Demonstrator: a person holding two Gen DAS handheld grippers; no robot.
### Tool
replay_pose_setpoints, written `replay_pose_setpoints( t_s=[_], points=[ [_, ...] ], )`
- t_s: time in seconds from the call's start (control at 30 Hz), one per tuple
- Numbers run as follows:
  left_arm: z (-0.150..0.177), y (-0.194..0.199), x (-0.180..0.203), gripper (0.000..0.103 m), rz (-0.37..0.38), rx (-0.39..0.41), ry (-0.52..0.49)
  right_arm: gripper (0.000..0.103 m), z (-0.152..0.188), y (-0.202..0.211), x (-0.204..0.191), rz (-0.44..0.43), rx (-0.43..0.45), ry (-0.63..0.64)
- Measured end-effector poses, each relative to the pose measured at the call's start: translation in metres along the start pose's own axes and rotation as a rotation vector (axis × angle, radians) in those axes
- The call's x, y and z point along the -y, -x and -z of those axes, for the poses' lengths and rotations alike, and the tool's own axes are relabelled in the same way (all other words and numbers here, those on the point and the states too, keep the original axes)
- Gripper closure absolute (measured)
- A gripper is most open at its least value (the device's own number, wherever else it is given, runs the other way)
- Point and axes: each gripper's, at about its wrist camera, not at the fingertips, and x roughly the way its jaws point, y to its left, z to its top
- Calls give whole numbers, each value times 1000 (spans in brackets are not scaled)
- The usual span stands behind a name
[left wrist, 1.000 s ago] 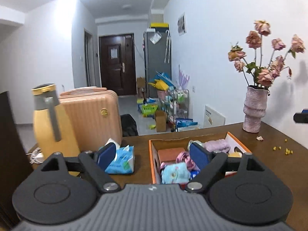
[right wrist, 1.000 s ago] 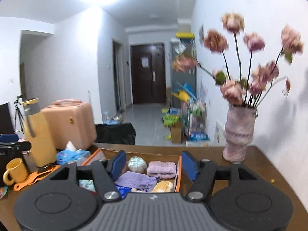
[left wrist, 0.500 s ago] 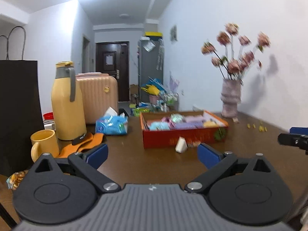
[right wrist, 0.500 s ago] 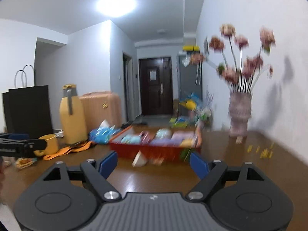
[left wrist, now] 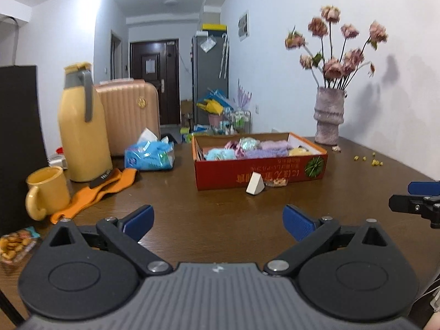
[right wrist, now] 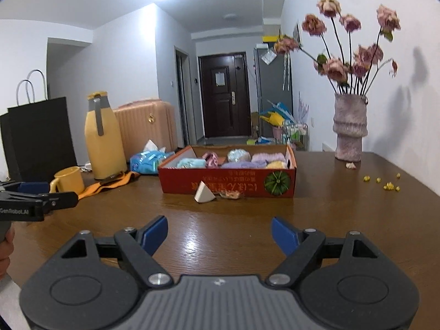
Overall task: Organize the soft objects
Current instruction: 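Withdraw both grippers from the box toward the white triangular sponge, then close the left gripper on the white triangular sponge and lift it, then grasp the orange snack packet with the right gripper while the left gripper holds the sponge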
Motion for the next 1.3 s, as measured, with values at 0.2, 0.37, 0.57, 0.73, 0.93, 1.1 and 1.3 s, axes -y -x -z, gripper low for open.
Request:
replay_pose_setpoints(
  t_s=[0.2,0.37,0.57,0.73,0.93,1.1,1.3],
  points=[
    [-12,-88,27,9,79,-59,-81,21,-7,-40,19,21,-45,-19],
    [-22,-179,45,26,120,-120,-174,21,-16,-74,29,9,-86,5],
    [-30,-251,47,46,215,-200,-124,23,-31,-126,35,-8,-129,94],
    [-25,-273,42,82,256,-223,-89,37,-47,-185,38,-109,-164,162],
    [-26,-251,22,87,248,-254,-70,50,-60,-251,23,-188,-205,254],
    [-21,-214,-1,86,263,-263,-16,56,-58,-291,13,-198,-262,307],
    [-12,-196,-3,77,329,-262,-37,68,-51,-281,8,-215,-293,305]
  ],
)
